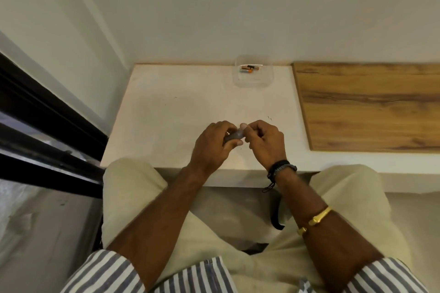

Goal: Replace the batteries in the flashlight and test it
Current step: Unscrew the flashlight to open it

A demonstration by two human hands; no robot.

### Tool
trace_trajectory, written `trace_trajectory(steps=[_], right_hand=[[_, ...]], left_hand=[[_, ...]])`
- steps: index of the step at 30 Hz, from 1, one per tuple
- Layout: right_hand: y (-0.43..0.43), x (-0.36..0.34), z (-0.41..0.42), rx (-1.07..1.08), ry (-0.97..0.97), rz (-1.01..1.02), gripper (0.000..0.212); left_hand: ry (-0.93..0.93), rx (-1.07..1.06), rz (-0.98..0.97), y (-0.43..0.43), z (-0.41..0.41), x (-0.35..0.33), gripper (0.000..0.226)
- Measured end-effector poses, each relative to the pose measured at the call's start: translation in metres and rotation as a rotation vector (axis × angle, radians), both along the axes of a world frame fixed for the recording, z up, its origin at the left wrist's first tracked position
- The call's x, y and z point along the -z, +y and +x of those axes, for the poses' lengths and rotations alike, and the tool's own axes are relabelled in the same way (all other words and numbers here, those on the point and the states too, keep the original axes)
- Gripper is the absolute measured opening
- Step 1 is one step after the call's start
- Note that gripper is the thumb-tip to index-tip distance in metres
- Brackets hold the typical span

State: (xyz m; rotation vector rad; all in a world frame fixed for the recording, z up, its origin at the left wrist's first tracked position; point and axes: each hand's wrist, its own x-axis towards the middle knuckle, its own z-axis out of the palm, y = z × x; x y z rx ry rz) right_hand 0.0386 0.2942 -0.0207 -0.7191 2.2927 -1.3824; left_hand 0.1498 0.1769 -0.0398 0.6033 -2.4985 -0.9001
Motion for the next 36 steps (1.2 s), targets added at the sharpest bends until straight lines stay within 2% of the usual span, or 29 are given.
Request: trace_trajectory(steps=[7,12,17,19,23,27,30,32,36], right_hand=[[0.001,0.007,0.001,0.092,-0.124,0.001,0.032],[-0.002,0.005,-0.002,0.065,-0.035,0.090,0.048],[-0.003,0.007,-0.001,0.009,0.073,0.128,0.043],[-0.003,0.006,0.001,0.001,0.112,0.117,0.037],[-0.003,0.007,0.002,-0.117,0.140,0.045,0.017],[-0.003,0.004,-0.001,-0.045,0.048,0.019,0.031],[0.002,0.001,-0.007,-0.061,0.049,0.106,0.043],[0.006,0.001,-0.012,-0.139,0.046,0.123,0.037],[0.012,0.007,-0.021,-0.269,0.014,0.012,0.010]], left_hand=[[0.008,0.036,-0.088,0.005,-0.001,0.005,0.026],[-0.029,0.055,-0.222,0.006,-0.003,0.002,0.025],[-0.099,0.064,-0.257,0.003,-0.006,0.002,0.027],[-0.101,0.081,-0.221,0.002,-0.007,0.002,0.024],[-0.016,0.050,0.073,0.000,-0.004,0.005,0.032],[-0.013,0.071,0.053,-0.004,-0.003,0.005,0.028],[-0.056,0.090,0.015,-0.001,-0.001,0.004,0.027],[-0.059,0.100,0.012,0.000,0.000,0.004,0.028],[-0.061,0.087,0.014,-0.002,0.001,0.007,0.027]])
